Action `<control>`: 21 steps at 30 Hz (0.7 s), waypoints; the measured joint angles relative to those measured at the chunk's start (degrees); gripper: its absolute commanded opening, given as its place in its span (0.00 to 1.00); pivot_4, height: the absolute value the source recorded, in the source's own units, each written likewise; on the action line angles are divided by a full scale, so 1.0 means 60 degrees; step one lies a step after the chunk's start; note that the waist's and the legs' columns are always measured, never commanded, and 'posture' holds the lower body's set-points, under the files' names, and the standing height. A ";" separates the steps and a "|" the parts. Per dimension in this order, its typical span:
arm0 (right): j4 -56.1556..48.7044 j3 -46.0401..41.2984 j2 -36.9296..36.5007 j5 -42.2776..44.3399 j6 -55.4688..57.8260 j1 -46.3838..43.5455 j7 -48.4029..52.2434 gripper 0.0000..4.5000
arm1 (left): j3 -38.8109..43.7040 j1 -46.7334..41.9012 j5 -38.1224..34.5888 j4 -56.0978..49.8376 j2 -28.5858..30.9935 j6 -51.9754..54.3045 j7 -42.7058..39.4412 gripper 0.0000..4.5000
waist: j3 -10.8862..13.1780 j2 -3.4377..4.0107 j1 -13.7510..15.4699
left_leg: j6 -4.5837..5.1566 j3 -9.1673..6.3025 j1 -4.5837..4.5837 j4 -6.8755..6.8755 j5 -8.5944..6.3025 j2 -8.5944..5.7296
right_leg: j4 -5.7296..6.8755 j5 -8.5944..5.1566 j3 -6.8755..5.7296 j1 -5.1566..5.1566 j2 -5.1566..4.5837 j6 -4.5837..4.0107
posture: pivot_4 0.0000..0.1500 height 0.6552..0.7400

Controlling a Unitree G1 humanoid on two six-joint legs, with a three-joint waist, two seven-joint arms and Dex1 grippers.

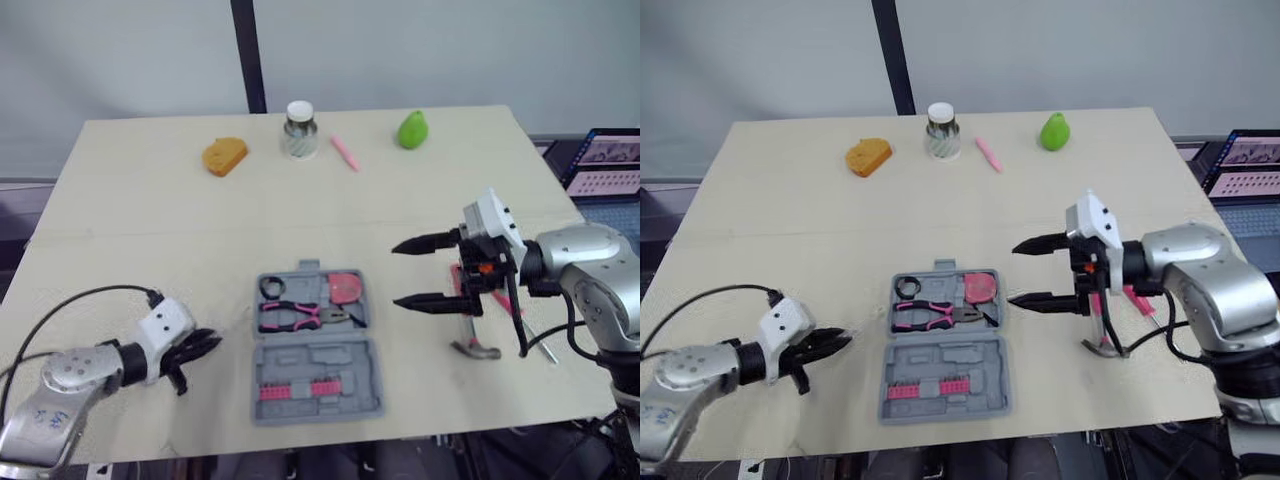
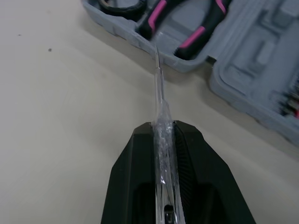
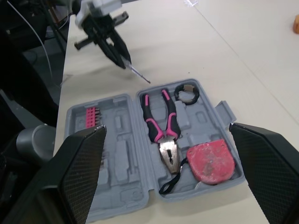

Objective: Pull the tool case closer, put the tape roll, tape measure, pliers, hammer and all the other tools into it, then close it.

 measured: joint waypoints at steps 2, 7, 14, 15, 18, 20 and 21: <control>-0.0205 -0.0120 -0.0125 0.0007 -0.0005 0.0319 -0.0042 1.00 | -0.0161 -0.0487 -0.0074 -0.0094 0.0400 0.0386 -0.0303 0.02 | 0.0002 0.0001 0.0015 | 0.0002 -0.0002 -0.0002 0.0000 0.0001 0.0000 | -0.0002 0.0002 -0.0004 0.0000 0.0001 0.0003 | 1.00 1.00; -0.0747 -0.0356 -0.0391 -0.0062 -0.0030 0.1384 -0.0134 1.00 | -0.1157 -0.2280 -0.0277 -0.0783 0.1171 0.1677 -0.0947 0.02 | 0.0007 -0.0001 0.0100 | 0.0003 0.0000 -0.0007 0.0000 0.0002 -0.0006 | -0.0003 0.0003 -0.0001 0.0001 0.0007 0.0007 | 1.00 1.00; -0.1270 -0.0404 -0.0598 -0.0462 -0.0253 0.2302 -0.0341 1.00 | -0.2819 -0.4144 -0.0375 -0.1472 0.1483 0.2933 -0.1664 0.02 | 0.0011 -0.0001 0.0052 | 0.0000 0.0013 -0.0005 0.0003 0.0008 0.0001 | -0.0001 0.0003 0.0007 -0.0002 0.0037 0.0007 | 1.00 1.00; -0.1340 -0.0413 -0.0623 -0.0516 -0.0266 0.2410 -0.0359 1.00 | -0.2989 -0.4309 -0.0377 -0.1538 0.1507 0.3065 -0.1725 0.02 | 0.0011 -0.0002 0.0063 | 0.0002 0.0011 -0.0005 0.0005 0.0010 0.0001 | -0.0002 0.0003 0.0011 -0.0002 0.0039 0.0007 | 1.00 1.00; -0.1429 -0.0410 -0.0661 -0.0607 -0.0350 0.2627 -0.0395 1.00 | -0.3542 -0.4858 -0.0352 -0.1786 0.1501 0.3414 -0.1792 0.02 | 0.0013 -0.0005 0.0119 | 0.0008 0.0014 -0.0005 0.0010 0.0015 -0.0002 | 0.0000 0.0005 0.0028 -0.0001 0.0040 0.0010 | 1.00 1.00; -0.1453 -0.0412 -0.0696 -0.0648 -0.0400 0.2641 -0.0433 1.00 | -0.3891 -0.5185 -0.0255 -0.1774 0.1439 0.3519 -0.1790 0.02 | 0.0013 -0.0005 0.0152 | 0.0008 0.0015 -0.0005 0.0012 0.0021 -0.0002 | 0.0001 0.0006 0.0032 -0.0001 0.0042 0.0012 | 1.00 1.00; -0.1468 -0.0414 -0.0723 -0.0654 -0.0410 0.2646 -0.0459 1.00 | -0.4082 -0.5312 -0.0196 -0.1760 0.1363 0.3527 -0.1776 0.02 | 0.0013 -0.0005 0.0174 | 0.0007 0.0015 -0.0004 0.0012 0.0023 -0.0003 | 0.0003 0.0006 0.0034 -0.0001 0.0042 0.0012 | 1.00 1.00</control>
